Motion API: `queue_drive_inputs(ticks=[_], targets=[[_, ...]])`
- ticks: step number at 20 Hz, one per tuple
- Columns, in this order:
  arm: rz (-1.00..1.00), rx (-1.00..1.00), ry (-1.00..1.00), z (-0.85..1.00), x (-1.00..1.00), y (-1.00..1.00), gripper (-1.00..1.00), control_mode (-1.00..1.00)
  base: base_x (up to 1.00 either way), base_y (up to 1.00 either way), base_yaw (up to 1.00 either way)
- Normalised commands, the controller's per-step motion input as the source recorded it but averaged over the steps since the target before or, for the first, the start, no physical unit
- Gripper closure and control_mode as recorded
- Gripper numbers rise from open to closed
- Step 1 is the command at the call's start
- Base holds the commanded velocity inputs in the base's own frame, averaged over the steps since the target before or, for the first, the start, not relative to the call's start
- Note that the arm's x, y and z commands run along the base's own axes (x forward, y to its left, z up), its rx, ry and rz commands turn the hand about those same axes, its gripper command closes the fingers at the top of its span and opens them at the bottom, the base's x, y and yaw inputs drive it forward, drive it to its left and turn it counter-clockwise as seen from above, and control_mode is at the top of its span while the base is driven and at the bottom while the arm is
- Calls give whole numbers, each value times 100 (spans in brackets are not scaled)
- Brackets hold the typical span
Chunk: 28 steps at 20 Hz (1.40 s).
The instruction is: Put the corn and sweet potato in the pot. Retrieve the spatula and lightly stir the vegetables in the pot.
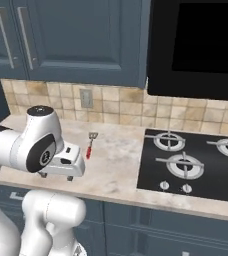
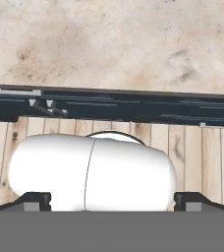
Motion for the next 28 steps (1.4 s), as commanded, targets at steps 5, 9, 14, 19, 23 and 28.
queue_drive_inputs(ticks=[5,9,14,19,23,28], targets=[[0,0,0,0,0,0,-100,100,21,35,0],[0,0,0,0,0,0,-100,100,61,23,0],[0,0,0,0,0,0,-100,100,68,12,0],[0,0,0,0,0,0,-100,100,44,3,0],[0,0,0,0,26,5,-100,-100,7,1,0],[0,0,0,-17,66,17,-100,-100,0,0,0]])
